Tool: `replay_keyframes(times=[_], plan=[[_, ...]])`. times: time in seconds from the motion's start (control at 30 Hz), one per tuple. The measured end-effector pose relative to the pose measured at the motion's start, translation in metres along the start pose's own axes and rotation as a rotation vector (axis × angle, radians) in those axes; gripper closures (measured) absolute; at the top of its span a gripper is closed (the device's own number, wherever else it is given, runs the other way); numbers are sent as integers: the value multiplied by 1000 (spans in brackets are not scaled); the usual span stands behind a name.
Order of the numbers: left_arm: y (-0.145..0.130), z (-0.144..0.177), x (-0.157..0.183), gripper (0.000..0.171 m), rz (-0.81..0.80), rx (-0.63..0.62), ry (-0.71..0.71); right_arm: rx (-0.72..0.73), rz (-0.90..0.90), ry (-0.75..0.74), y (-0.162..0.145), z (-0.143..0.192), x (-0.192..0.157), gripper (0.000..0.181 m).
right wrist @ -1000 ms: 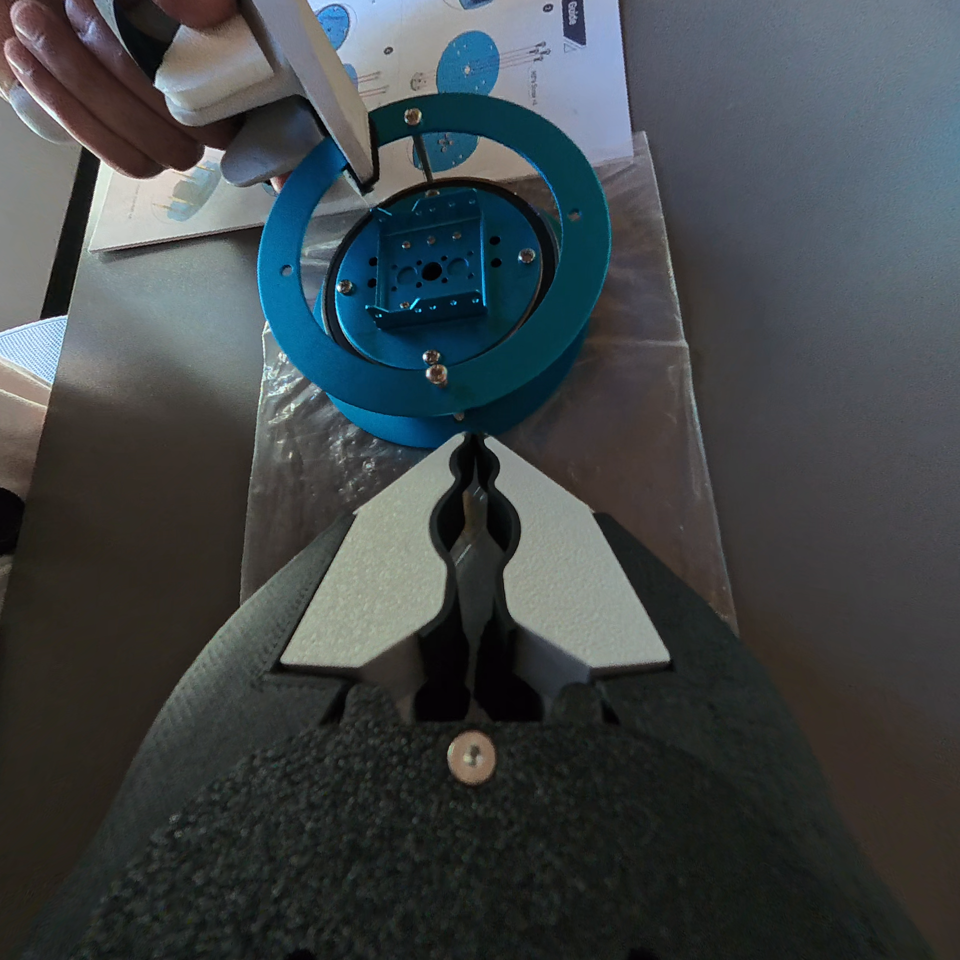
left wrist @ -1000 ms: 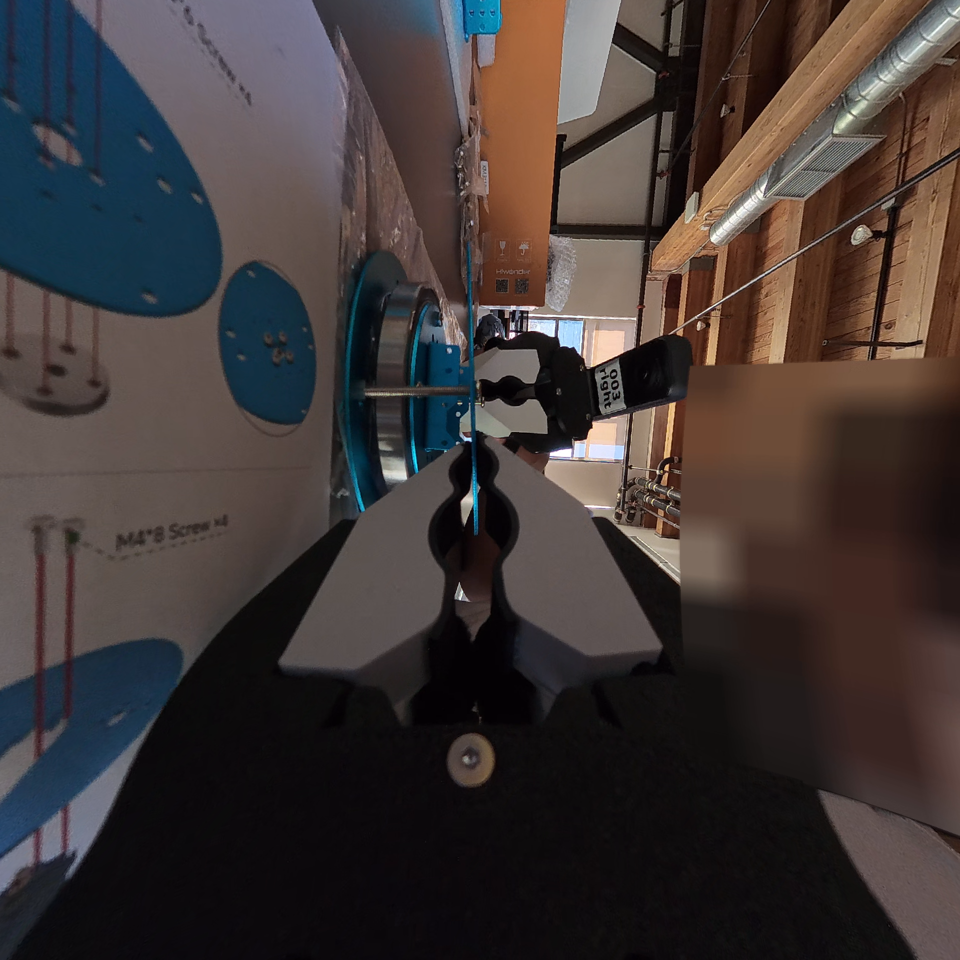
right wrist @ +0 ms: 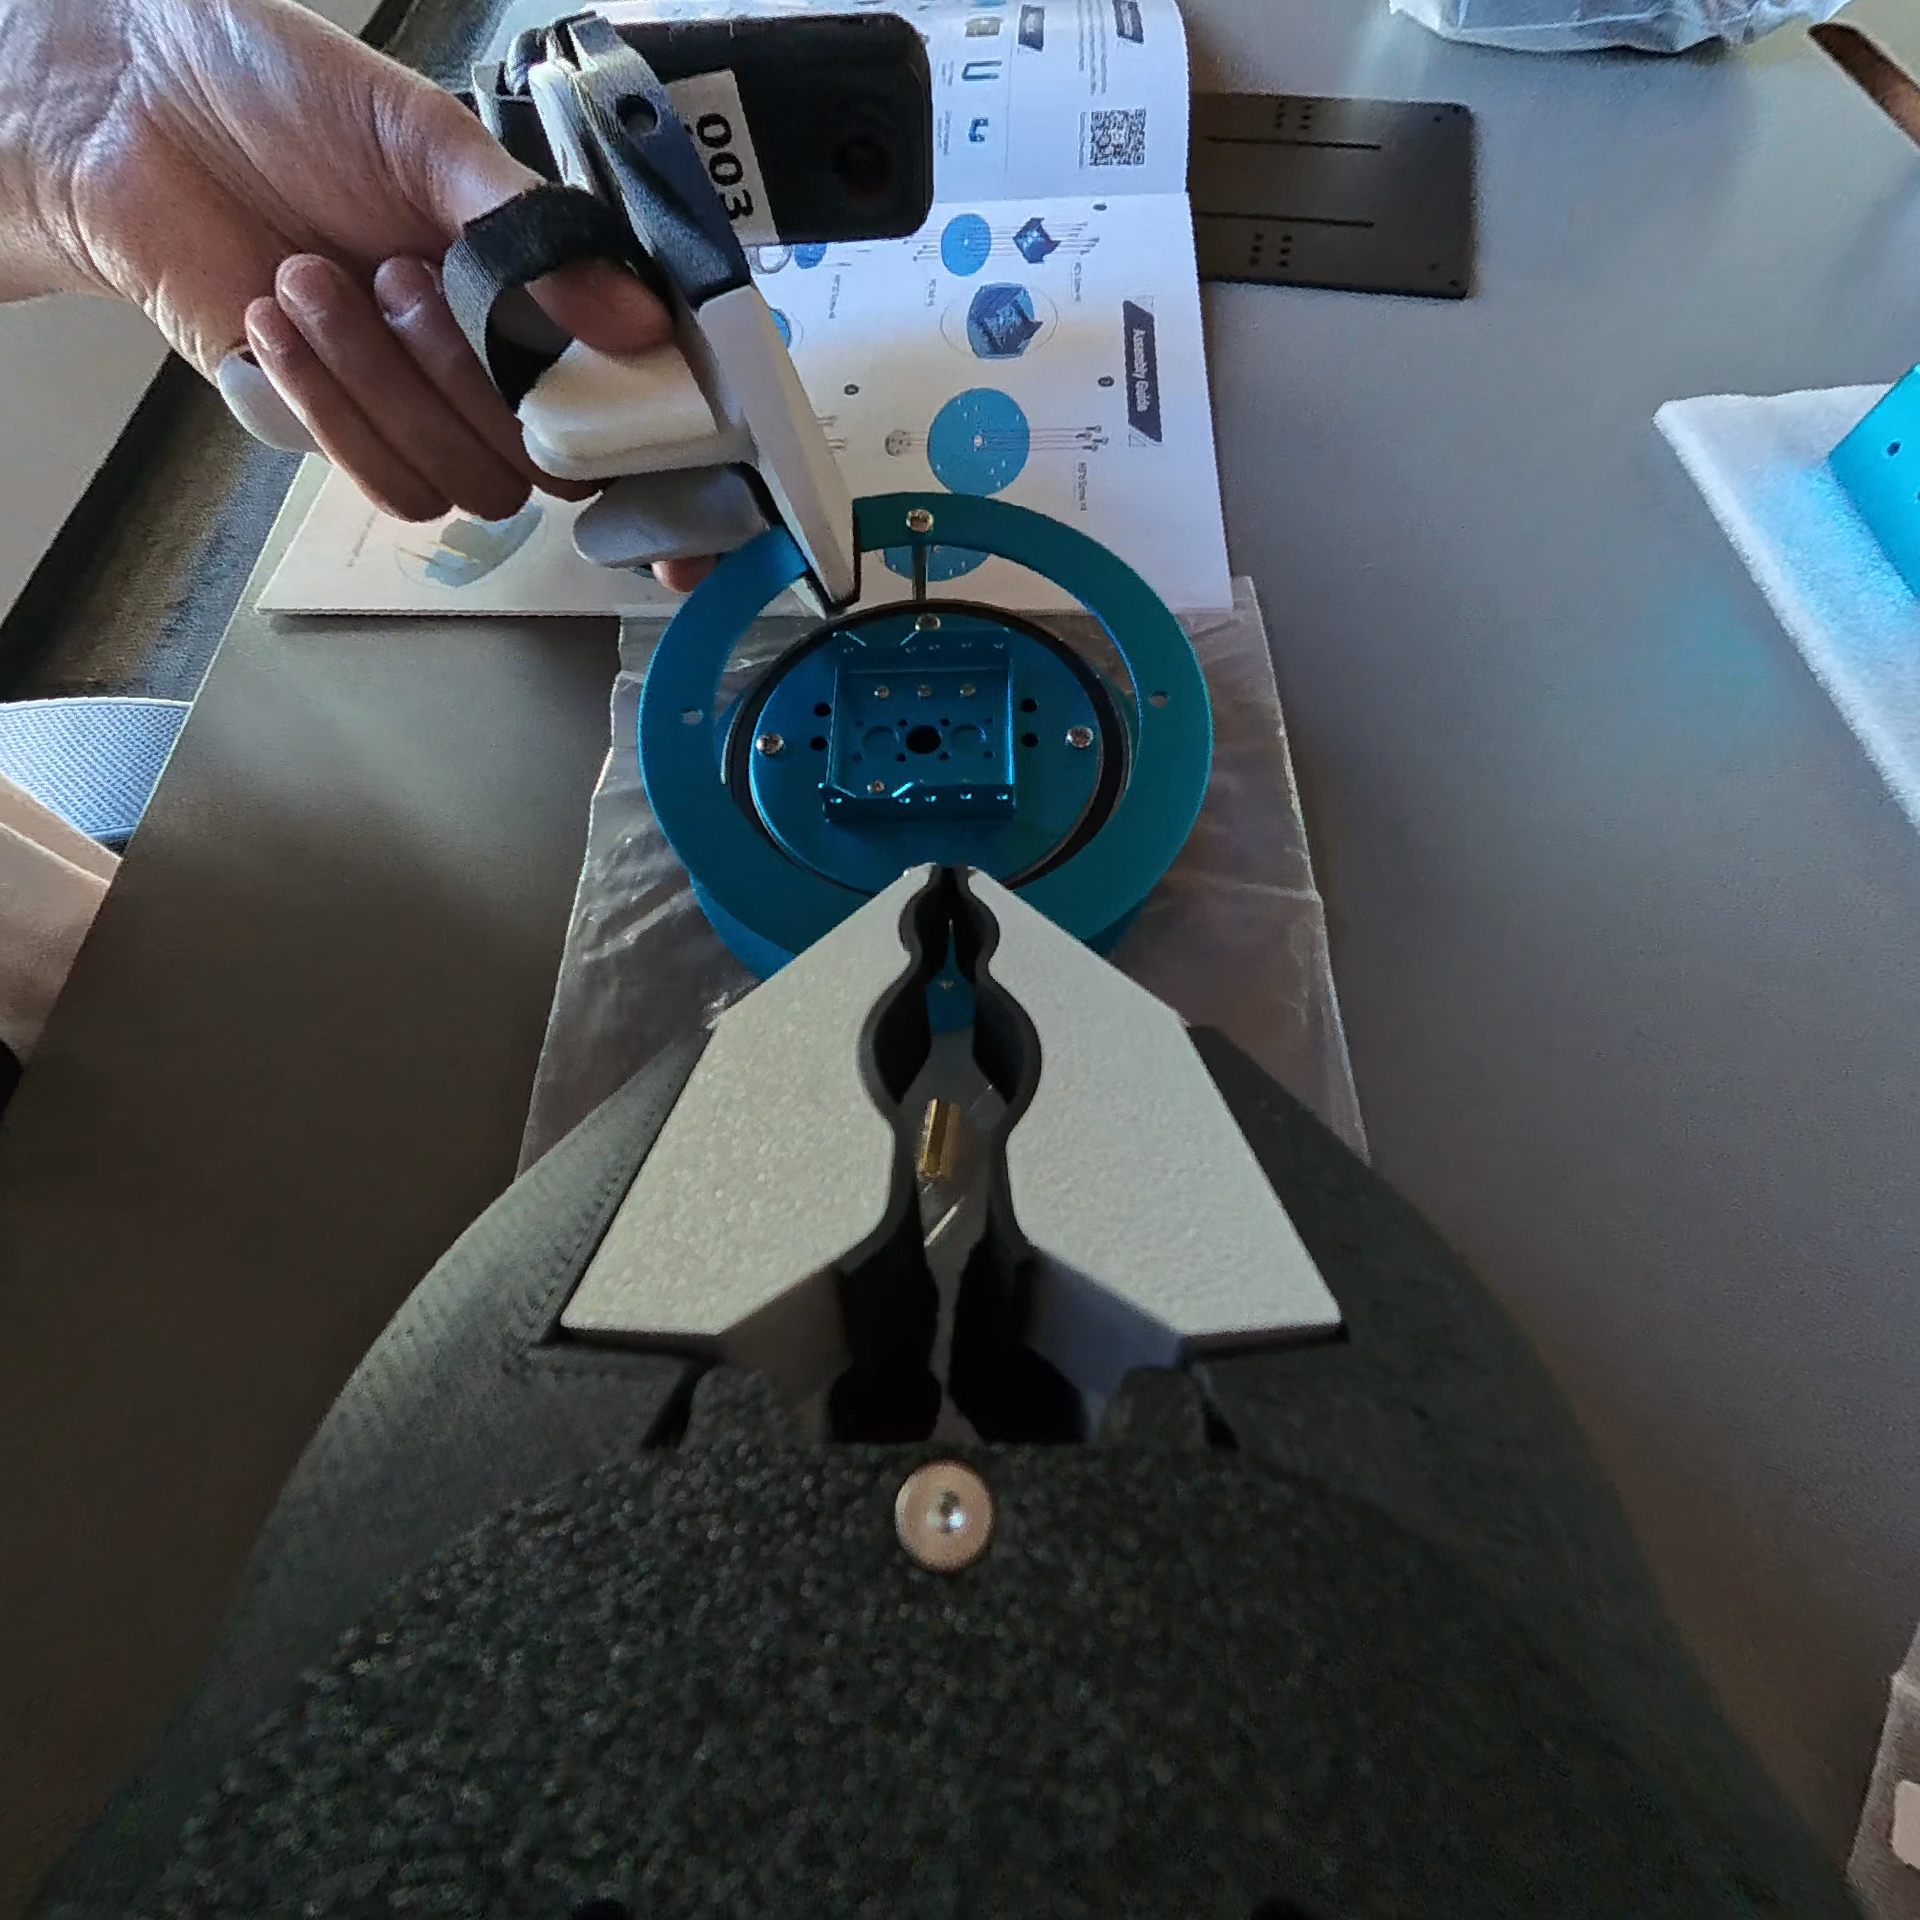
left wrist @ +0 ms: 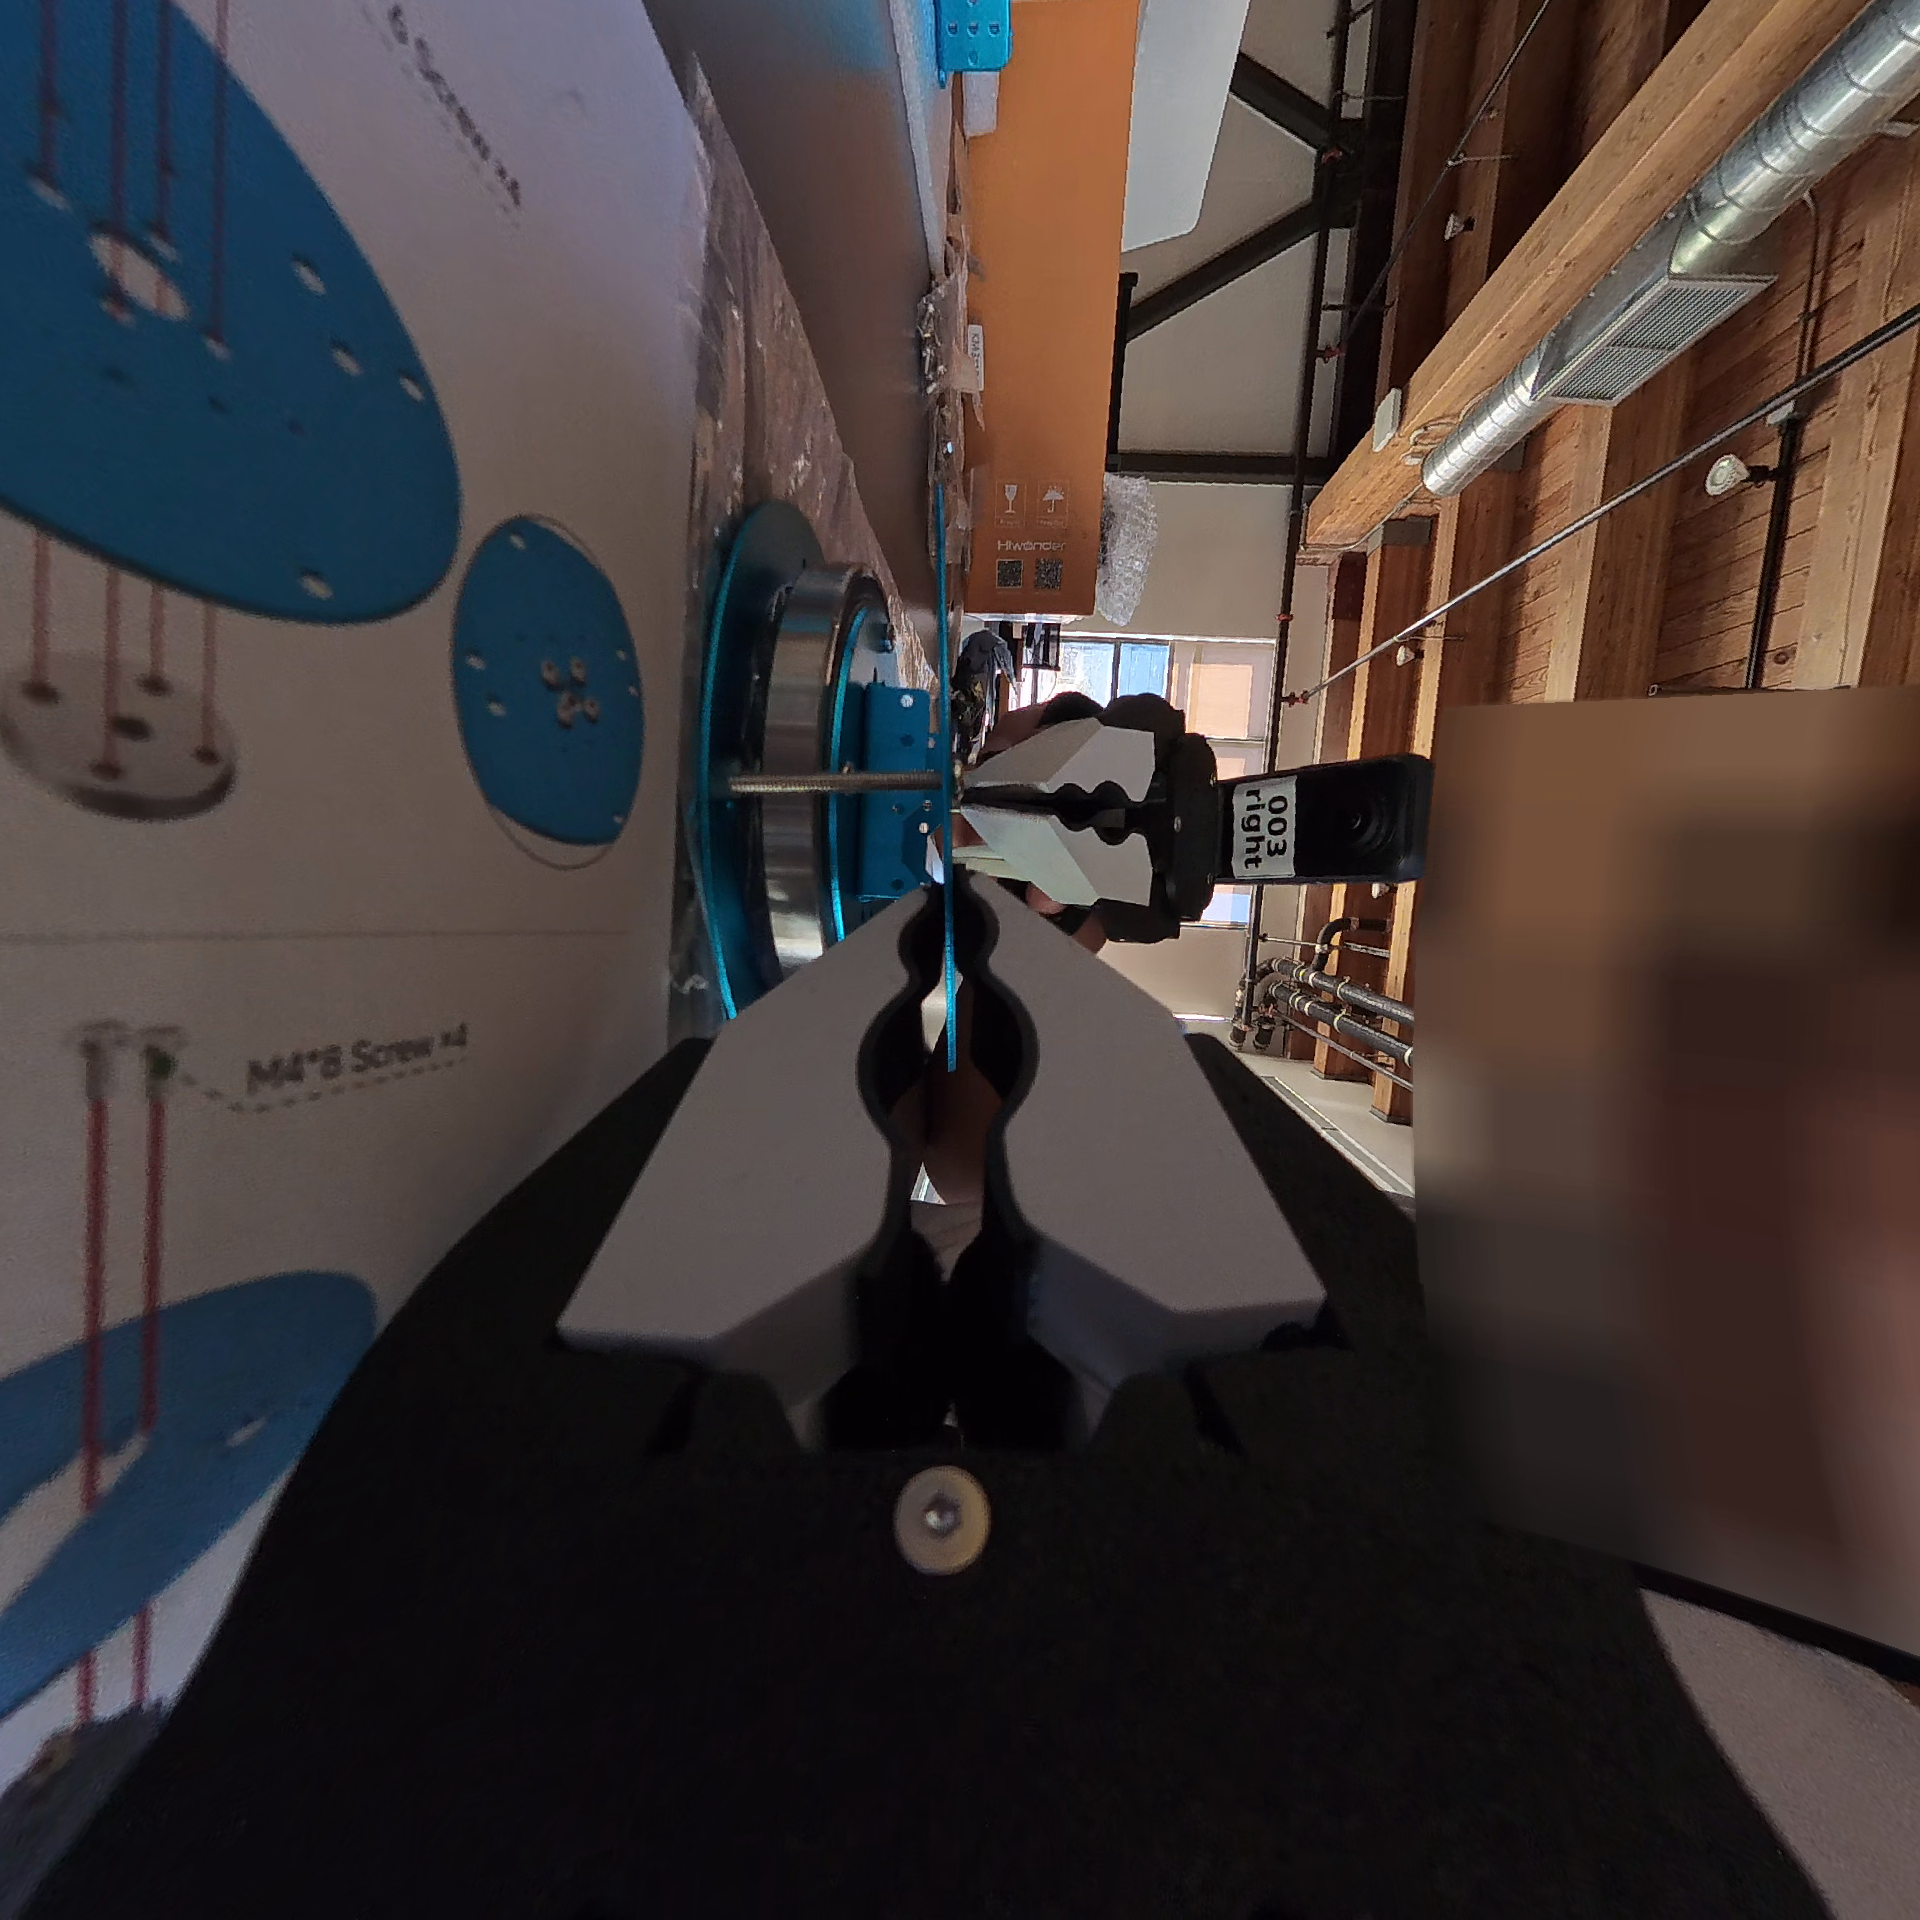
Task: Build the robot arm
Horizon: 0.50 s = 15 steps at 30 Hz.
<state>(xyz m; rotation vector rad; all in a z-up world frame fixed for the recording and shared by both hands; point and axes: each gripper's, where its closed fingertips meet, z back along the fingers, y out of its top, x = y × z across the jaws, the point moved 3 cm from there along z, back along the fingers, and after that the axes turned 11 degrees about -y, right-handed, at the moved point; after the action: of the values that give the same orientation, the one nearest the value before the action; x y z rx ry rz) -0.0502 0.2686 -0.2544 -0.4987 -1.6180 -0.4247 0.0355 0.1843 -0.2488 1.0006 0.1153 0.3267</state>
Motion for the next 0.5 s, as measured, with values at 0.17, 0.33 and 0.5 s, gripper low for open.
replay_keyframes(times=[0.17,0.33,0.5], plan=[[0,0,0,171,-1,3,3,6,-17,18,-1,0,-1,181],[0,0,-1,171,-3,6,4,7,-16,23,-1,1,-2,181],[0,0,-2,171,-1,5,11,16,18,3,0,2,-1,177]])
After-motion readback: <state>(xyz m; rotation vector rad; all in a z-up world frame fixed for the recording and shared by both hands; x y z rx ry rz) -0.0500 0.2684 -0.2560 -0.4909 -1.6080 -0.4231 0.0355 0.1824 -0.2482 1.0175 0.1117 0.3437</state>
